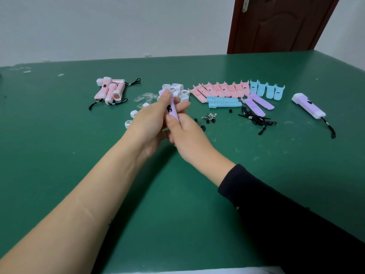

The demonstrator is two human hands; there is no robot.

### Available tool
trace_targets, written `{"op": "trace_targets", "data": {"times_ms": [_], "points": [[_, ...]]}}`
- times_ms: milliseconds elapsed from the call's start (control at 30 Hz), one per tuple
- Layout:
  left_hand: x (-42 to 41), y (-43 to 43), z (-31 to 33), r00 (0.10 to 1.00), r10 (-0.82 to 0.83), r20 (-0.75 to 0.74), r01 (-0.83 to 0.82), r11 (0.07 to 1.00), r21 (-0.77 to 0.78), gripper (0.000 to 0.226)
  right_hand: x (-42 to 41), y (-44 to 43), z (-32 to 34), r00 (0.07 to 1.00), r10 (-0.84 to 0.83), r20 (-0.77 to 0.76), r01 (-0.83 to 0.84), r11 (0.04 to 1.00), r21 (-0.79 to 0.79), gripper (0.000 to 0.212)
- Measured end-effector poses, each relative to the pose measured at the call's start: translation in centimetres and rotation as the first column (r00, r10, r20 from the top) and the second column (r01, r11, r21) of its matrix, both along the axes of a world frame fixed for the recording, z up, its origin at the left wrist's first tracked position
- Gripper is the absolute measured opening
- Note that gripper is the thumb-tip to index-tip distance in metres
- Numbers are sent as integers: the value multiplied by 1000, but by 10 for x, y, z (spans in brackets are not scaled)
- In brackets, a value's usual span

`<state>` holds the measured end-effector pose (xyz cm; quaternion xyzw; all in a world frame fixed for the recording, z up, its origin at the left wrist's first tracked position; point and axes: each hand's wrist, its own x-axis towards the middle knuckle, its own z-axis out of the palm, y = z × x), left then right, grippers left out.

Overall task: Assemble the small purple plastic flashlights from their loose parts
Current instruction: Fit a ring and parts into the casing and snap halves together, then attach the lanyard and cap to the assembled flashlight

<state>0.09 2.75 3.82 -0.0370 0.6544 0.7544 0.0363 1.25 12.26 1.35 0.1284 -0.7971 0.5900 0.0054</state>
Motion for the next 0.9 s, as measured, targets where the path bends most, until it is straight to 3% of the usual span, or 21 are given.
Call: {"op": "trace_targets", "data": {"times_ms": [100, 200, 267, 367, 500, 700, 800, 900], "points": [[0, -2, 2, 997, 73, 24, -75, 992, 104, 33, -1, -3, 2, 999, 47, 27, -47, 999, 8, 33], [-10, -19, 9, 984, 167, 57, -176, 934, 310, 30, -6, 2, 7, 996, 48, 69, -47, 999, -18, 27], [-16, -36, 11, 984, 161, 82, -178, 935, 305, 30, -14, 11, 11, 997, -32, 68, 33, 999, -22, 18], [-22, -58, 8, 985, 125, 115, -146, 970, 193, 27, -28, 28, 14, 987, -153, 46, 155, 987, -38, 7], [-28, -70, 0, 977, 181, 112, -175, 983, -63, 23, -35, 40, 10, 964, -258, 57, 262, 963, -69, 11], [-33, -74, -10, 975, 174, 136, -144, 969, -203, 25, -33, 42, 2, 961, -273, 53, 276, 959, -68, 15], [-35, -74, -16, 983, 160, 90, -107, 899, -425, 27, -30, 41, 0, 966, -256, 42, 258, 965, -50, 16], [-35, -73, -23, 994, 107, 22, -67, 760, -647, 31, -28, 39, -3, 972, -230, 44, 231, 972, -39, 15]]}}
